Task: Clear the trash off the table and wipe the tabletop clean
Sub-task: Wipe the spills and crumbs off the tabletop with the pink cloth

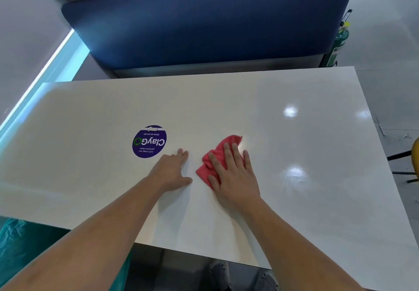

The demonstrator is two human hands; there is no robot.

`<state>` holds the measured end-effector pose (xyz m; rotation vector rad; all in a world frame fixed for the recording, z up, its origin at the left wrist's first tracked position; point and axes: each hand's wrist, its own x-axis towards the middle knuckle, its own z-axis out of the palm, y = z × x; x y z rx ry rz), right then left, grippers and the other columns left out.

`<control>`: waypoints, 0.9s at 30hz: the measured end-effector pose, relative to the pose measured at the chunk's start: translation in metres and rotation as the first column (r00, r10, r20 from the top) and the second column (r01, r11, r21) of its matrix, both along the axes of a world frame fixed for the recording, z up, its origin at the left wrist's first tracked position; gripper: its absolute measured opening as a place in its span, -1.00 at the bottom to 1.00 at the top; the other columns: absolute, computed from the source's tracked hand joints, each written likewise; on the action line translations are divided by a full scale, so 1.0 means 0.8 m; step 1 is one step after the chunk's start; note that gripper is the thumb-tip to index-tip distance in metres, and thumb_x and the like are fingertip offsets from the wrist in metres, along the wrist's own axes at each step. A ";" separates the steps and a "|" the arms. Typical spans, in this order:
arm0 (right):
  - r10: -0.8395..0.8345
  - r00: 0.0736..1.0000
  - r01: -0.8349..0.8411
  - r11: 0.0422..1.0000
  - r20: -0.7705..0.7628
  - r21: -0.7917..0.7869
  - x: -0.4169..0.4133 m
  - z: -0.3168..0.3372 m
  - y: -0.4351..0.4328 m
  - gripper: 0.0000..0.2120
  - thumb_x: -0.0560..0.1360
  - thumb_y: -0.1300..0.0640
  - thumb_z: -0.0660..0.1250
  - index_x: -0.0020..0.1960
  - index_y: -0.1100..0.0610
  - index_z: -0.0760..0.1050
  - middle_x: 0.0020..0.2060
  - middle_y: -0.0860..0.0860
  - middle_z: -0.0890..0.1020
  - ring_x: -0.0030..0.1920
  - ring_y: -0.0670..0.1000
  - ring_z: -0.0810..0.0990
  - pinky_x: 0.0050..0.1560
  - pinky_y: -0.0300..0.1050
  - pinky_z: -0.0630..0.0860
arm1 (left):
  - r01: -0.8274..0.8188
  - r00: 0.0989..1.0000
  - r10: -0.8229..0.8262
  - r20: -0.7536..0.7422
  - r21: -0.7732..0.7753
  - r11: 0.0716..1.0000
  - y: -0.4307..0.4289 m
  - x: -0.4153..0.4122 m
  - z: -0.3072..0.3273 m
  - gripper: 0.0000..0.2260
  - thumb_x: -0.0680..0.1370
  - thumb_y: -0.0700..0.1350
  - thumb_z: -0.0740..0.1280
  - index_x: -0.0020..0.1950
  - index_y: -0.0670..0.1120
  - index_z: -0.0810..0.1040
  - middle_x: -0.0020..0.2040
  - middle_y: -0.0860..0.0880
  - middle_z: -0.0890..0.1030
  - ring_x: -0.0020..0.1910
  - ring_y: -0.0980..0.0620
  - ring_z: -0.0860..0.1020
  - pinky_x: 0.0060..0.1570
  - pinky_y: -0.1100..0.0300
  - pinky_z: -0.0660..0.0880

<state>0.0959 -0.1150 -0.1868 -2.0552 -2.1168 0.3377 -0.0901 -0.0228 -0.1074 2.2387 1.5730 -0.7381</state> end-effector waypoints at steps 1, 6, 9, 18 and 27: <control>-0.010 1.000 0.010 1.000 0.000 0.012 0.011 -0.003 -0.011 -0.41 0.66 -0.27 -0.11 0.65 -0.11 0.03 0.65 0.13 -0.04 0.64 0.13 -0.25 0.59 0.23 -0.25 | 0.019 1.000 -0.019 -0.018 -0.002 1.000 0.000 0.003 0.002 -0.16 0.58 0.18 0.36 0.69 -0.03 -0.05 0.68 -0.04 -0.01 0.57 -0.10 0.22 0.51 0.12 0.17; -0.193 0.980 0.194 0.981 0.044 -0.017 0.074 0.000 -0.008 -0.41 0.67 -0.27 -0.15 0.65 -0.11 -0.01 0.66 0.07 -0.02 0.64 0.09 -0.21 0.58 0.24 -0.23 | 0.063 0.997 -0.062 -0.041 0.004 0.998 -0.002 0.010 0.006 -0.19 0.61 0.18 0.31 0.68 -0.08 -0.07 0.68 -0.09 -0.04 0.58 -0.08 0.22 0.50 0.13 0.15; -0.257 0.965 0.259 0.965 0.052 -0.051 0.054 0.009 0.029 -0.41 0.66 -0.22 -0.17 0.66 -0.08 -0.02 0.65 0.12 -0.05 0.63 0.19 -0.21 0.57 0.27 -0.26 | 0.059 0.998 -0.058 -0.032 0.012 0.998 -0.001 0.008 0.004 -0.18 0.62 0.17 0.31 0.68 -0.08 -0.08 0.68 -0.09 -0.05 0.58 -0.10 0.21 0.50 0.12 0.14; 0.009 1.000 -0.008 0.999 0.020 -0.047 0.000 0.008 -0.049 -0.43 0.68 -0.26 -0.14 0.65 -0.14 0.02 0.66 0.05 -0.06 0.63 0.11 -0.27 0.58 0.30 -0.21 | 0.049 0.999 -0.049 0.008 0.014 0.999 0.000 0.001 0.002 -0.16 0.60 0.17 0.34 0.68 -0.10 -0.07 0.68 -0.12 -0.03 0.58 -0.11 0.21 0.50 0.10 0.11; -0.388 0.919 0.393 0.909 0.065 -0.135 0.132 0.017 -0.074 -0.43 0.67 -0.22 -0.16 0.66 -0.15 -0.11 0.66 0.00 -0.09 0.64 0.10 -0.24 0.57 0.31 -0.21 | -0.015 0.999 0.015 -0.040 -0.013 1.000 -0.003 0.021 0.002 -0.29 0.61 0.05 0.34 0.62 -0.19 0.08 0.65 -0.16 0.06 0.48 -0.22 0.34 0.42 0.00 0.34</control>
